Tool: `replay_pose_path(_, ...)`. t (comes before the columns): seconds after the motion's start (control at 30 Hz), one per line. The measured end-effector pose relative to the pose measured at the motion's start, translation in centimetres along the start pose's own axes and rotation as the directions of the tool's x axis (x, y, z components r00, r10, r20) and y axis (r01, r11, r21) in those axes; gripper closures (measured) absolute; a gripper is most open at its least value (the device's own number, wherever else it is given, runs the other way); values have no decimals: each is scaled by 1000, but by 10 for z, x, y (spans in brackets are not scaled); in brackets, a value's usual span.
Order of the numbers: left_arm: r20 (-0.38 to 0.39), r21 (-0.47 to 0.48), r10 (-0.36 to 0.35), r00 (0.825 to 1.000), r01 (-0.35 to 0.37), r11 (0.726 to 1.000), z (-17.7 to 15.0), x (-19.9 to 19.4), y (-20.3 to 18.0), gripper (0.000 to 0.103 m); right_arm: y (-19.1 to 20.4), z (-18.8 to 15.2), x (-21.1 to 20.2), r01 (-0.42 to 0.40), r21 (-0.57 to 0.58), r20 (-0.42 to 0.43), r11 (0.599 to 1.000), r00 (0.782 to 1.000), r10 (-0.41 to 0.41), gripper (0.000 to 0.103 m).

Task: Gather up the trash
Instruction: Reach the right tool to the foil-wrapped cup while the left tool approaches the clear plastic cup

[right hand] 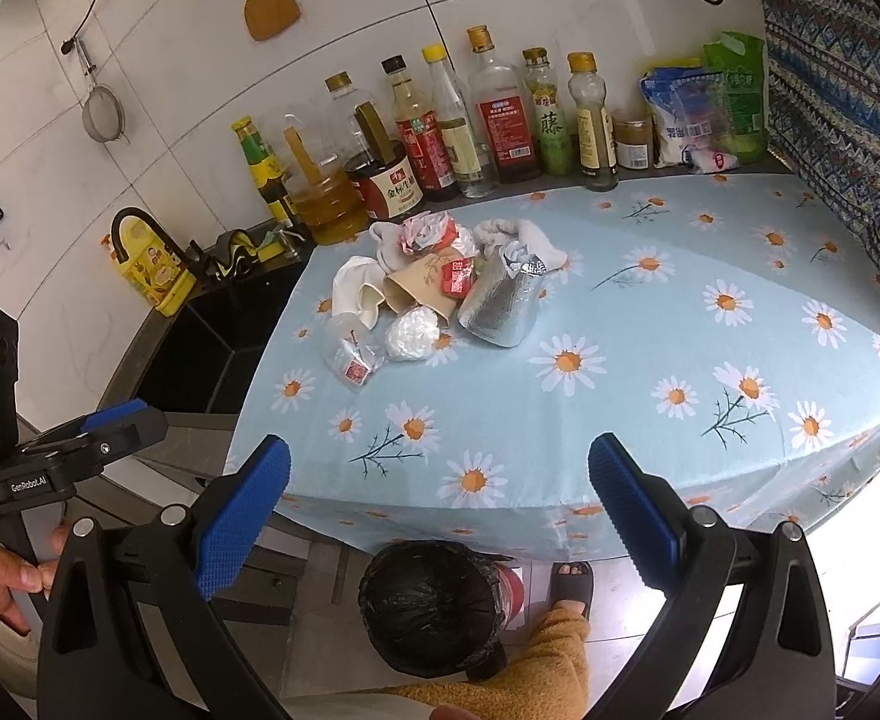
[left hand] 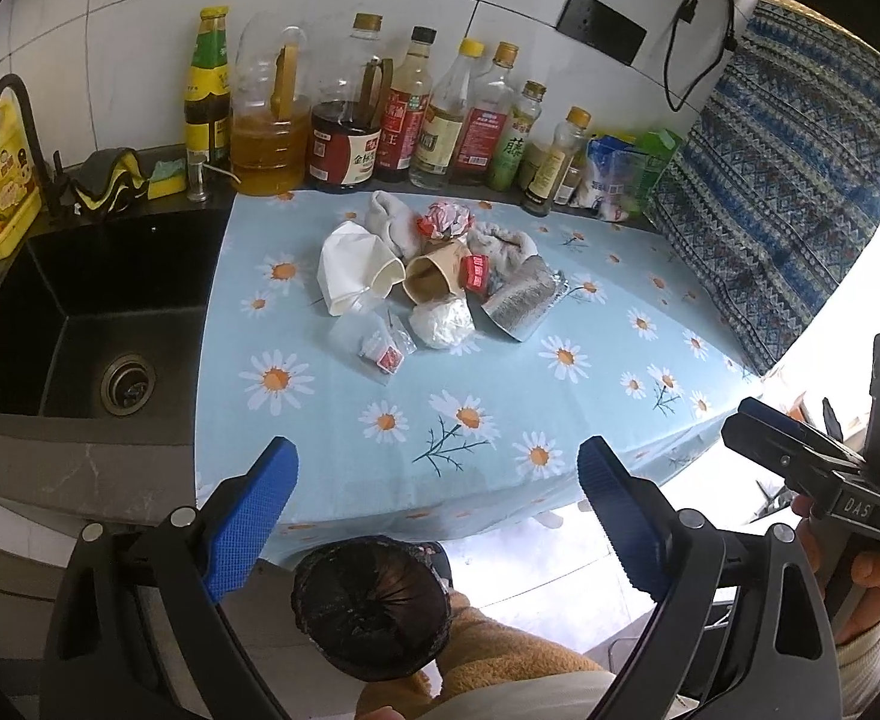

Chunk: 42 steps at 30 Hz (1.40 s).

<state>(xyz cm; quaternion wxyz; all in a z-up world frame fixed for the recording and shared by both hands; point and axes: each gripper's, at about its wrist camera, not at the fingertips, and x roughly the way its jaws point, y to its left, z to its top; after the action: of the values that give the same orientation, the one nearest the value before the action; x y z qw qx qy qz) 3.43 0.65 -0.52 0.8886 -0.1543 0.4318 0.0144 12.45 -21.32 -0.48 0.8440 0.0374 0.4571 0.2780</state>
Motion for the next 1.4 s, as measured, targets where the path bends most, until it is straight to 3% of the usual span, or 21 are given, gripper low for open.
replay_pose_path(0.77,-72,-79,59,996,-64,995,40,59,9,12,-36,59,86,-56,-23,-131,998,990,53,4)
replay_pose_path(1.4,-231,-211,98,968,-148,966,78,164,44,11,-88,111,213,-109,16,-310,994,944,108,7)
